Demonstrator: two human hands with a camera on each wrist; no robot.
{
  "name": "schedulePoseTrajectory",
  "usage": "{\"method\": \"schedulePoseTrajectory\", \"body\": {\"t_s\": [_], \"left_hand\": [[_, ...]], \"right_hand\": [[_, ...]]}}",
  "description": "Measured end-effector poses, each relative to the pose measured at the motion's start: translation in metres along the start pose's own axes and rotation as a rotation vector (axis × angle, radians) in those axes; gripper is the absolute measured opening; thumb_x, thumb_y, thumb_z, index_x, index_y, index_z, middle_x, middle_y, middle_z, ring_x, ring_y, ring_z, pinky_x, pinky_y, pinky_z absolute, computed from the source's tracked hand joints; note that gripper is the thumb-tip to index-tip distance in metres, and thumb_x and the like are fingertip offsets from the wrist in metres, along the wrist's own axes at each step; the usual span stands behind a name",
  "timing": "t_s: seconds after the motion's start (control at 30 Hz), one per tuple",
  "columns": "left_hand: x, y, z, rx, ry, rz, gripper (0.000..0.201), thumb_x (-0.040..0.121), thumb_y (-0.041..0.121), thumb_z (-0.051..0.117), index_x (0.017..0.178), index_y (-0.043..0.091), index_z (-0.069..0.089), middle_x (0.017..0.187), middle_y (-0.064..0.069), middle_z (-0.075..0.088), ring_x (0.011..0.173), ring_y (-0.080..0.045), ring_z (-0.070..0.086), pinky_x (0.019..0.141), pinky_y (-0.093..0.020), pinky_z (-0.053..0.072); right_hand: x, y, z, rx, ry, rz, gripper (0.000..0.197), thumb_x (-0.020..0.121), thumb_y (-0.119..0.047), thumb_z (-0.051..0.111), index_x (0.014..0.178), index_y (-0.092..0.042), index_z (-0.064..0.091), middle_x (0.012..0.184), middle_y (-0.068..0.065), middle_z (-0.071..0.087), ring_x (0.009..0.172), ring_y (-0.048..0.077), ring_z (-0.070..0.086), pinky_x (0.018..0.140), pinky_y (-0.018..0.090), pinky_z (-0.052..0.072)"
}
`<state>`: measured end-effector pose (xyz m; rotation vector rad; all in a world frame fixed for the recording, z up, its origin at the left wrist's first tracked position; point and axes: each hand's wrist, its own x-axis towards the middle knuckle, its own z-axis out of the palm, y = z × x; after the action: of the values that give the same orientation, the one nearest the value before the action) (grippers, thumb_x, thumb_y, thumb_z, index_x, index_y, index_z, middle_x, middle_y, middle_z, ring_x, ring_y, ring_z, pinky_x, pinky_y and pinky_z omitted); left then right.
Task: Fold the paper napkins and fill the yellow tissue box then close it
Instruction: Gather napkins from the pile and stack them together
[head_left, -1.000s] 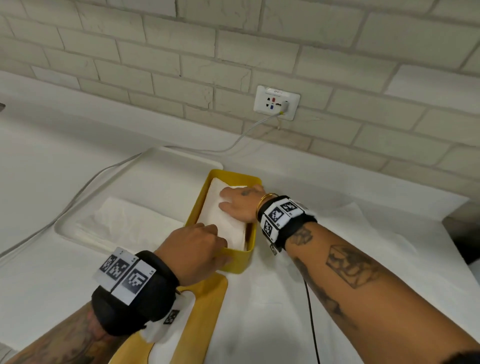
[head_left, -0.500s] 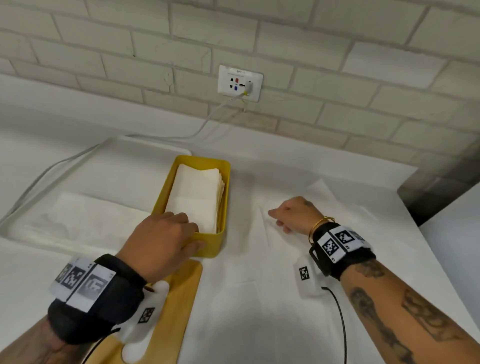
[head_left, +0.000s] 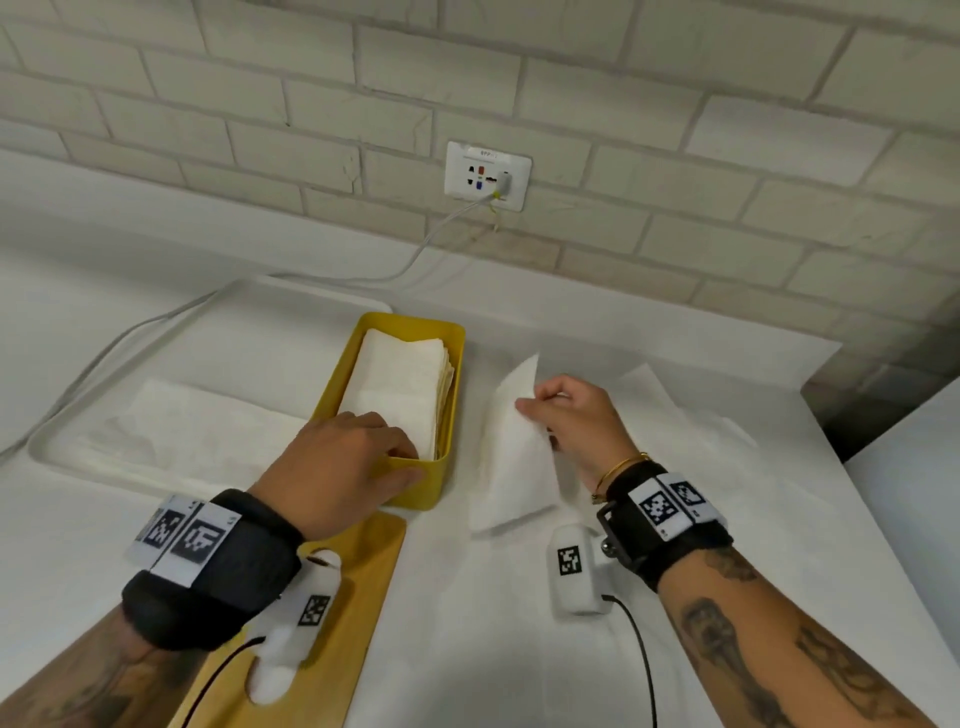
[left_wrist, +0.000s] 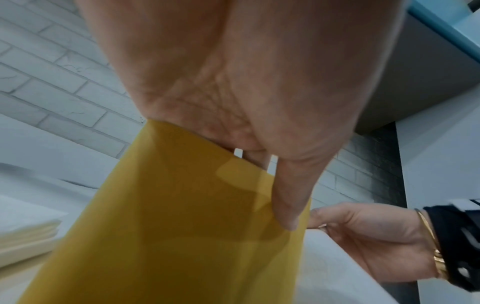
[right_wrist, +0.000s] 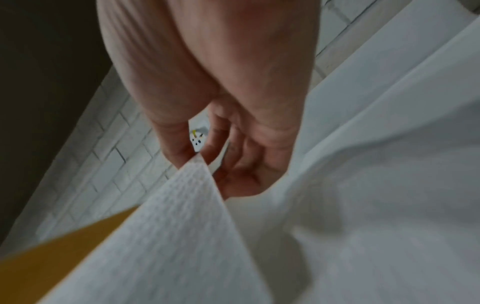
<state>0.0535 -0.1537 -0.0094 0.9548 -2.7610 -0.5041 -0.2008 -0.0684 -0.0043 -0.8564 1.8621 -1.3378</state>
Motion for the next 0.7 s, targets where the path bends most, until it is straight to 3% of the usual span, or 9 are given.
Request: {"method": "schedulePoseTrajectory", "body": {"t_s": [0.03, 0.1, 0.13, 0.2, 0.3, 0.37, 0.43, 0.57, 0.7], "left_hand": [[0.0, 0.005, 0.0, -0.12, 0.066, 0.005, 0.054, 0.085, 0.07, 0.044, 0.11, 0.031, 0.072, 0.107, 0.012, 0.066, 0.096, -0.008, 0.06, 0.088, -0.03, 0.05], [-0.001, 0.022, 0.001, -0.375, 0.202, -0.003, 0.02, 0.092, 0.045, 0.067, 0.104, 0.031, 0.073, 0.106, 0.016, 0.067, 0.101, -0.001, 0.06, 0.087, -0.014, 0.046], [0.0, 0.034, 0.001, -0.487, 0.258, -0.018, 0.012, 0.092, 0.037, 0.069, 0.101, 0.031, 0.073, 0.103, 0.017, 0.068, 0.102, 0.001, 0.06, 0.085, -0.009, 0.044], [0.001, 0.055, 0.003, -0.727, 0.303, -0.075, 0.011, 0.092, 0.036, 0.069, 0.1, 0.03, 0.074, 0.099, 0.018, 0.072, 0.1, 0.003, 0.063, 0.085, -0.01, 0.046], [0.002, 0.082, 0.007, -1.065, 0.195, -0.15, 0.034, 0.088, 0.055, 0.067, 0.105, 0.027, 0.075, 0.103, 0.015, 0.076, 0.1, 0.0, 0.068, 0.091, -0.023, 0.049], [0.003, 0.099, 0.012, -1.269, 0.107, -0.176, 0.043, 0.085, 0.057, 0.068, 0.109, 0.022, 0.074, 0.107, 0.01, 0.077, 0.104, -0.006, 0.07, 0.093, -0.029, 0.052], [0.005, 0.113, 0.017, -1.362, 0.015, -0.215, 0.046, 0.08, 0.046, 0.074, 0.118, 0.02, 0.07, 0.109, 0.009, 0.077, 0.103, -0.009, 0.072, 0.09, -0.03, 0.057], [0.008, 0.114, 0.037, -1.426, -0.121, -0.278, 0.043, 0.083, -0.001, 0.076, 0.123, 0.01, 0.066, 0.11, -0.008, 0.077, 0.104, -0.027, 0.073, 0.09, -0.042, 0.06], [0.007, 0.102, 0.046, -1.408, -0.171, -0.274, 0.036, 0.085, -0.01, 0.071, 0.119, 0.001, 0.068, 0.106, -0.018, 0.077, 0.102, -0.033, 0.073, 0.09, -0.039, 0.061]], "right_hand": [[-0.004, -0.005, -0.006, 0.046, -0.006, -0.027, 0.016, 0.082, -0.016, 0.08, 0.078, -0.022, 0.065, 0.084, 0.008, 0.069, 0.08, 0.022, 0.061, 0.073, 0.035, 0.049], [-0.017, -0.015, -0.017, 0.193, -0.036, -0.073, 0.013, 0.086, -0.009, 0.076, 0.09, -0.017, 0.066, 0.093, 0.016, 0.073, 0.084, 0.024, 0.065, 0.077, 0.038, 0.052], [-0.025, -0.02, -0.021, 0.282, -0.051, -0.09, 0.014, 0.089, -0.004, 0.072, 0.097, -0.013, 0.065, 0.095, 0.016, 0.074, 0.085, 0.024, 0.067, 0.077, 0.036, 0.055], [-0.042, -0.024, -0.03, 0.461, -0.092, -0.116, 0.02, 0.089, -0.002, 0.067, 0.108, -0.008, 0.062, 0.094, 0.012, 0.074, 0.084, 0.02, 0.069, 0.076, 0.033, 0.058], [-0.067, -0.011, -0.039, 0.603, -0.119, -0.1, 0.036, 0.082, -0.009, 0.067, 0.117, -0.011, 0.06, 0.099, 0.011, 0.071, 0.088, 0.021, 0.068, 0.076, 0.036, 0.057], [-0.082, 0.004, -0.04, 0.593, -0.09, -0.062, 0.041, 0.081, -0.011, 0.068, 0.122, -0.01, 0.061, 0.104, 0.014, 0.071, 0.091, 0.024, 0.067, 0.08, 0.038, 0.055], [-0.093, 0.018, -0.038, 0.599, -0.04, -0.034, 0.043, 0.081, -0.01, 0.068, 0.124, -0.008, 0.06, 0.104, 0.015, 0.072, 0.092, 0.025, 0.068, 0.081, 0.037, 0.056], [-0.105, 0.035, -0.035, 0.628, 0.07, -0.006, 0.027, 0.089, 0.002, 0.063, 0.113, -0.008, 0.062, 0.088, 0.009, 0.075, 0.082, 0.018, 0.072, 0.073, 0.028, 0.061], [-0.109, 0.042, -0.043, 0.595, 0.127, 0.013, 0.023, 0.093, 0.008, 0.059, 0.11, -0.008, 0.063, 0.08, 0.003, 0.075, 0.072, 0.012, 0.072, 0.062, 0.022, 0.057]]}}
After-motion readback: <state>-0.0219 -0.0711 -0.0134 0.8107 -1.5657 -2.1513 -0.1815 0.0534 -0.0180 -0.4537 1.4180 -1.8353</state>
